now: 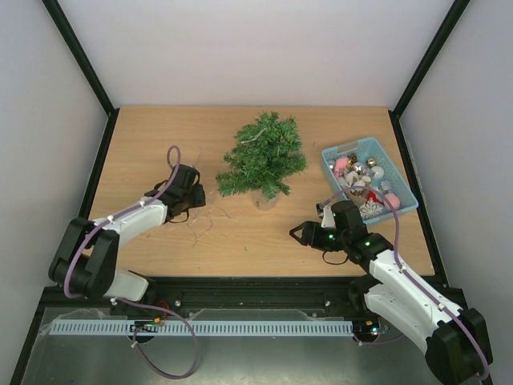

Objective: Decorate the small christmas tree

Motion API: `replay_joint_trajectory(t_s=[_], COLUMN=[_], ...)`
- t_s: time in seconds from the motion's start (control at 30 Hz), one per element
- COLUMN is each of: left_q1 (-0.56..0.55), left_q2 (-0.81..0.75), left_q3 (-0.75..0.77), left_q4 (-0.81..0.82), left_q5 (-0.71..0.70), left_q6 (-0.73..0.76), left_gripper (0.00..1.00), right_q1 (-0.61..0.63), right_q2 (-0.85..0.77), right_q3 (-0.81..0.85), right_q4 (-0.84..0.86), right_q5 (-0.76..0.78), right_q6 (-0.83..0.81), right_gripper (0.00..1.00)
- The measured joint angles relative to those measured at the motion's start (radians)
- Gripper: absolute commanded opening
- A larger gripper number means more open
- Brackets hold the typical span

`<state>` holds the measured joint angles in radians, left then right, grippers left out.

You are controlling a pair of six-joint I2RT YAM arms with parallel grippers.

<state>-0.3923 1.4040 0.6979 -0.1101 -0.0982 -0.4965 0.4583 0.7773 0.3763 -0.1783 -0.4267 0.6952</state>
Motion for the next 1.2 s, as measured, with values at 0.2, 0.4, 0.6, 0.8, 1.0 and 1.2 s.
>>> replay_joint_trajectory(t_s=[0.2, 0.4, 0.6, 0.8, 1.0, 1.2], left_q1=[-0.002, -0.009, -0.01, -0.013, -0.013, -0.013], left_q2=[0.066, 0.068, 0.111, 0.131, 0.131, 0.129], left_q3=[0.021, 0.021, 0.021, 0.021, 0.021, 0.021], left_q4=[0.013, 0.034, 0.053, 0.056, 0.066, 0.068], left_q5=[0.0, 0.013, 0.023, 0.028, 0.03, 0.029], left_q6=[0.018, 0.025, 0.026, 0.026, 0.025, 0.028], left_gripper=[0.42, 0.45, 0.45, 0.44, 0.46, 0.56], right_q1=[0.0, 0.0, 0.0, 0.0, 0.0, 0.0], right_q2=[0.0, -0.002, -0.002, -0.002, -0.002, 0.001], right_q3=[-0.001, -0.018, -0.026, -0.026, -0.028, -0.028], right_q4=[0.0, 0.002, 0.006, 0.008, 0.014, 0.025], right_q5=[0.0, -0.001, -0.008, -0.01, -0.011, -0.015], right_q6=[0.001, 0.001, 0.005, 0.005, 0.005, 0.005], right_gripper=[0.59, 0.59, 0.59, 0.59, 0.59, 0.59])
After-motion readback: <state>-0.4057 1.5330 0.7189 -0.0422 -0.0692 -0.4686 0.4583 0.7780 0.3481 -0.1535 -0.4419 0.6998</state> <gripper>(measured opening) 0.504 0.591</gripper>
